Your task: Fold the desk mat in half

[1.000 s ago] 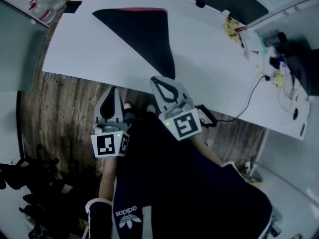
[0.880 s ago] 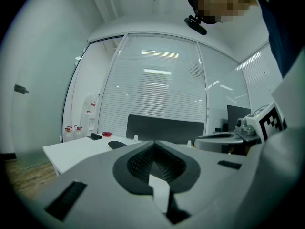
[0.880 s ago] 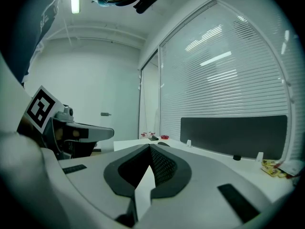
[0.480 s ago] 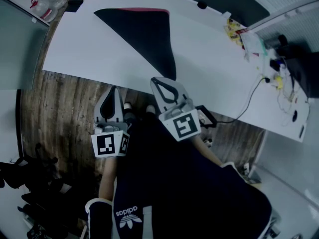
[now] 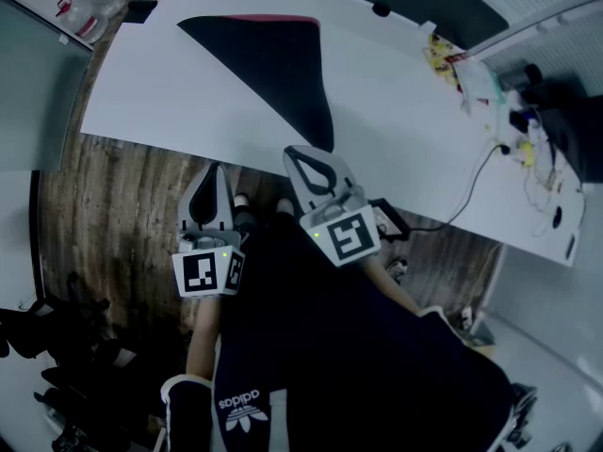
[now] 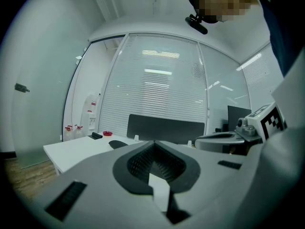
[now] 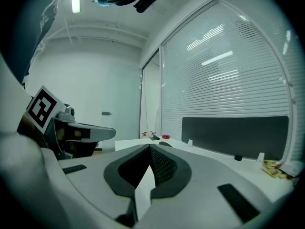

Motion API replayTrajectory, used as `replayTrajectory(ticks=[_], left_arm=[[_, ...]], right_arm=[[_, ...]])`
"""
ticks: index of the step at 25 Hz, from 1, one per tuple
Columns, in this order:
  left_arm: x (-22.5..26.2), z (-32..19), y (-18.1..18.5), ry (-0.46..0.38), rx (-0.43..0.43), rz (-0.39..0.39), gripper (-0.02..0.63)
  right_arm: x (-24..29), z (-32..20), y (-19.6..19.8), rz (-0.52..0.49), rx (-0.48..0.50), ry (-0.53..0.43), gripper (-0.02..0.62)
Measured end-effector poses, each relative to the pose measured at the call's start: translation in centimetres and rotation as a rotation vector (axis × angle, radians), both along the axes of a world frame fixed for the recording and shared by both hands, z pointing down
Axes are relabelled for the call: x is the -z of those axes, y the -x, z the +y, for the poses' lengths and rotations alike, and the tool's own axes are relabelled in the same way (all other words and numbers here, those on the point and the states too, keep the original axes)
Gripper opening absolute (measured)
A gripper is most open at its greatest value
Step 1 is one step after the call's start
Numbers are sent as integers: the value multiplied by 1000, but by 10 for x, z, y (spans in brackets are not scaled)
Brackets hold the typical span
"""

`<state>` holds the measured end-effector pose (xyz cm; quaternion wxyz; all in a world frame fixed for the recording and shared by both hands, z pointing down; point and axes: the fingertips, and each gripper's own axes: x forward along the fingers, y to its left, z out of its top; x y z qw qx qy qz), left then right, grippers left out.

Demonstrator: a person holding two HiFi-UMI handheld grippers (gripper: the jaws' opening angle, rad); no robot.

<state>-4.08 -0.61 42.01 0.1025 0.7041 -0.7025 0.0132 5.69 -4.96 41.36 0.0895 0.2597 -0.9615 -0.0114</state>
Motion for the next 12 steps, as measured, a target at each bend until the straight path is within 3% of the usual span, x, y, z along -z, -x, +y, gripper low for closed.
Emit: replayTrajectory(ticks=[12], left_arm=[[2, 5, 7, -6, 6, 4, 3]], right_arm=[[-1, 8, 8, 30, 19, -15, 2]])
